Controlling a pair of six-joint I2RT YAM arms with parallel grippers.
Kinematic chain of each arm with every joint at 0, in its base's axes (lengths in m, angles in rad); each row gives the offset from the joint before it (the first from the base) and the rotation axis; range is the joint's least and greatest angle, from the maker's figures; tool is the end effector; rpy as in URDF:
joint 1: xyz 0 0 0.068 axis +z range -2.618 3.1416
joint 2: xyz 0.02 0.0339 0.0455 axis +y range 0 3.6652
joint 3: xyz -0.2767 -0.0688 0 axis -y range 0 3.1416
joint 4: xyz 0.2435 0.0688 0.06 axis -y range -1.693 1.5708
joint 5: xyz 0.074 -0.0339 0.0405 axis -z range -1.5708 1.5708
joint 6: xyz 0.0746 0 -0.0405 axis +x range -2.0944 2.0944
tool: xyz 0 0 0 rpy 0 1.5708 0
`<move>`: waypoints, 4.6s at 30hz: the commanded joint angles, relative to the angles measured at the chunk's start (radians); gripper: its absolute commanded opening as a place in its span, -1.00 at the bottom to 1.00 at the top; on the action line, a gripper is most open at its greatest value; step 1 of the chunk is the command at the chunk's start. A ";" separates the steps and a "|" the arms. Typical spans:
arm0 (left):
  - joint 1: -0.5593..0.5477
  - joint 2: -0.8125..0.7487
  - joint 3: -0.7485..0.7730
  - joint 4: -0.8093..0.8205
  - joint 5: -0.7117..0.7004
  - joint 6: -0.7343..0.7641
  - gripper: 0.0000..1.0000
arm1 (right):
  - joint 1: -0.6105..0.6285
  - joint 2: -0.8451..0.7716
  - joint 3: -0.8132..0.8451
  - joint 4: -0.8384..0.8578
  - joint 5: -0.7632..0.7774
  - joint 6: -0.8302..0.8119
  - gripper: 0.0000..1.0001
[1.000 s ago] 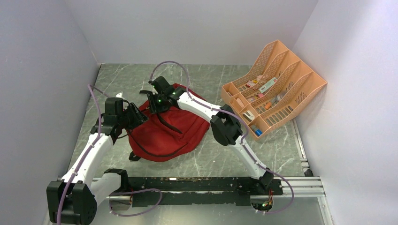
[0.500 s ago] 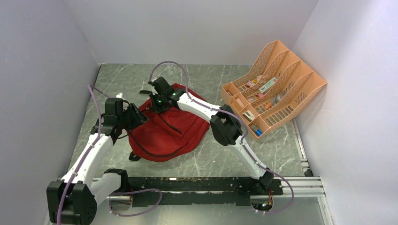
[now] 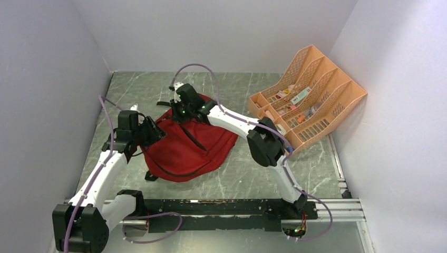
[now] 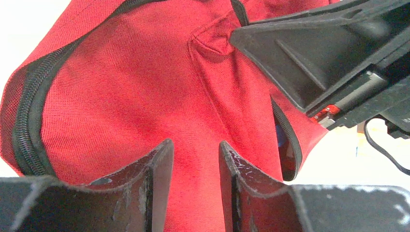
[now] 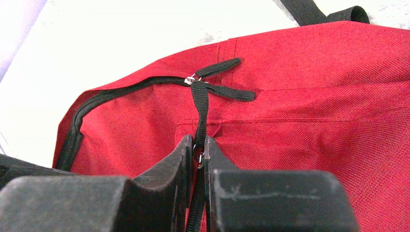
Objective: Pack the student bag
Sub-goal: Zip the student bag at the center of the board.
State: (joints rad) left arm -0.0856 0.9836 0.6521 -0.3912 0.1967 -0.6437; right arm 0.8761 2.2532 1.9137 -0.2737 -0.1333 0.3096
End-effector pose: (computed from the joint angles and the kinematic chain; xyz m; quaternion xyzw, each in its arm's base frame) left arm 0.2248 -0.0339 0.2240 -0.2110 0.8831 -0.2296 0.3506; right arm 0.3541 0.4405 0.2186 -0.2770 0.8417 0.3059 0.3482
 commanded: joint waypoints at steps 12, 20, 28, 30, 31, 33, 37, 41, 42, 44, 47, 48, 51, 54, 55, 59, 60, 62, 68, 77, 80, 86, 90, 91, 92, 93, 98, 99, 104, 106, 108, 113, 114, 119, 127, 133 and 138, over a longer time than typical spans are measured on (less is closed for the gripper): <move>0.012 -0.023 0.000 -0.019 0.008 0.004 -0.12 | -0.015 0.115 0.117 -0.022 -0.014 0.001 -0.36; 0.012 -0.024 0.003 -0.026 0.009 0.008 -0.13 | -0.019 0.153 0.147 -0.032 -0.031 -0.006 -0.15; 0.012 -0.033 -0.004 -0.030 0.004 0.006 -0.12 | -0.019 0.150 0.169 -0.037 -0.015 -0.022 -0.09; 0.012 -0.030 -0.005 -0.028 0.006 0.004 -0.12 | -0.019 0.133 0.153 -0.022 0.000 -0.030 -0.07; 0.012 -0.029 -0.005 -0.025 0.007 0.004 -0.13 | -0.019 0.131 0.158 -0.027 0.006 -0.035 -0.06; 0.012 -0.025 -0.002 -0.025 0.009 0.003 -0.13 | -0.018 0.147 0.192 -0.054 0.008 -0.054 -0.05; 0.013 -0.031 0.000 -0.029 0.004 0.005 -0.13 | -0.018 0.198 0.273 -0.119 -0.003 -0.081 -0.05; 0.014 -0.042 -0.006 -0.032 0.003 0.002 -0.13 | -0.019 0.238 0.323 -0.157 -0.022 -0.093 -0.03; 0.014 -0.043 -0.008 -0.032 0.003 0.001 -0.13 | -0.020 0.247 0.332 -0.168 -0.027 -0.096 -0.03; 0.014 -0.044 -0.012 -0.029 0.006 -0.002 -0.13 | -0.019 0.262 0.347 -0.182 -0.037 -0.099 -0.02; 0.014 -0.044 -0.011 -0.032 0.005 -0.001 -0.13 | -0.018 0.284 0.366 -0.201 -0.051 -0.103 -0.02; 0.014 -0.044 -0.011 -0.032 0.005 0.001 -0.13 | -0.017 0.289 0.370 -0.206 -0.056 -0.105 -0.02; 0.014 -0.042 -0.012 -0.028 0.006 -0.003 -0.13 | -0.017 0.300 0.379 -0.218 -0.067 -0.109 -0.04; 0.014 -0.039 -0.015 -0.024 0.009 -0.004 -0.13 | -0.017 0.296 0.372 -0.212 -0.075 -0.111 -0.15; 0.014 -0.039 -0.017 -0.024 0.009 -0.004 -0.13 | -0.017 0.292 0.366 -0.209 -0.074 -0.112 -0.23; 0.014 -0.044 -0.016 -0.029 0.004 -0.003 -0.13 | -0.017 0.226 0.294 -0.138 -0.059 -0.106 -0.59; 0.015 -0.045 -0.017 -0.028 0.005 -0.004 -0.13 | -0.018 0.204 0.266 -0.113 -0.054 -0.106 -0.66; 0.015 -0.046 -0.019 -0.024 0.009 -0.009 -0.12 | -0.019 0.156 0.212 -0.060 -0.049 -0.106 -0.75; 0.039 -0.019 -0.011 0.017 0.069 -0.036 -0.11 | -0.020 0.016 0.011 0.116 -0.048 -0.095 -0.86; 0.118 0.086 0.078 0.132 0.211 -0.065 -0.07 | -0.020 -0.101 -0.233 0.327 -0.107 -0.030 -0.89; 0.118 0.127 0.105 0.177 0.239 -0.080 -0.07 | -0.021 -0.130 -0.283 0.385 -0.122 -0.020 -0.89; 0.118 0.189 0.133 0.231 0.281 -0.116 -0.07 | -0.020 -0.180 -0.383 0.503 -0.160 -0.010 -0.87; 0.118 0.199 0.121 0.251 0.293 -0.163 -0.03 | -0.020 -0.215 -0.471 0.629 -0.173 -0.009 -0.87; 0.118 0.199 0.115 0.257 0.296 -0.176 0.00 | -0.019 -0.223 -0.497 0.669 -0.174 -0.012 -0.87; 0.118 0.199 0.109 0.265 0.300 -0.188 0.02 | -0.019 -0.229 -0.521 0.713 -0.179 -0.014 -0.87; 0.118 0.201 0.105 0.276 0.307 -0.198 0.04 | -0.019 -0.230 -0.542 0.751 -0.192 -0.020 -0.87; 0.118 0.225 0.124 0.271 0.327 -0.202 0.07 | -0.020 -0.218 -0.602 0.877 -0.198 -0.019 -0.93; 0.118 0.224 0.125 0.269 0.329 -0.198 0.07 | -0.019 -0.220 -0.617 0.904 -0.202 -0.027 -0.93; 0.118 0.211 0.109 0.267 0.333 -0.191 0.07 | -0.009 -0.234 -0.729 1.108 -0.237 -0.149 -1.00; 0.118 0.208 0.094 0.275 0.339 -0.192 0.07 | -0.001 -0.240 -0.790 1.227 -0.256 -0.220 -1.00; 0.118 0.210 0.077 0.299 0.352 -0.202 0.06 | 0.008 -0.239 -0.842 1.345 -0.269 -0.269 -1.00; 0.116 0.242 0.075 0.349 0.391 -0.200 0.03 | 0.014 -0.217 -0.906 1.537 -0.270 -0.279 -1.00; 0.114 0.250 0.079 0.350 0.399 -0.193 0.03 | 0.015 -0.213 -0.911 1.554 -0.269 -0.279 -1.00; 0.092 0.265 0.086 0.348 0.413 -0.166 0.01 | 0.022 -0.204 -0.909 1.562 -0.238 -0.290 -1.00; 0.053 0.240 0.040 0.382 0.397 -0.192 -0.07 | 0.023 -0.207 -0.909 1.545 -0.221 -0.294 -1.00; 0.022 0.226 0.054 0.383 0.379 -0.199 -0.07 | 0.023 -0.206 -0.908 1.527 -0.203 -0.299 -1.00; 0.005 0.215 0.058 0.369 0.354 -0.183 -0.15 | 0.024 -0.205 -0.899 1.504 -0.194 -0.301 -1.00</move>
State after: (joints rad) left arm -0.0669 1.2236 0.6979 -0.0494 0.5655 -0.8349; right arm 0.8932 2.0575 1.0054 1.1839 -0.3470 0.0345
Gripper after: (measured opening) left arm 0.444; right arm 0.075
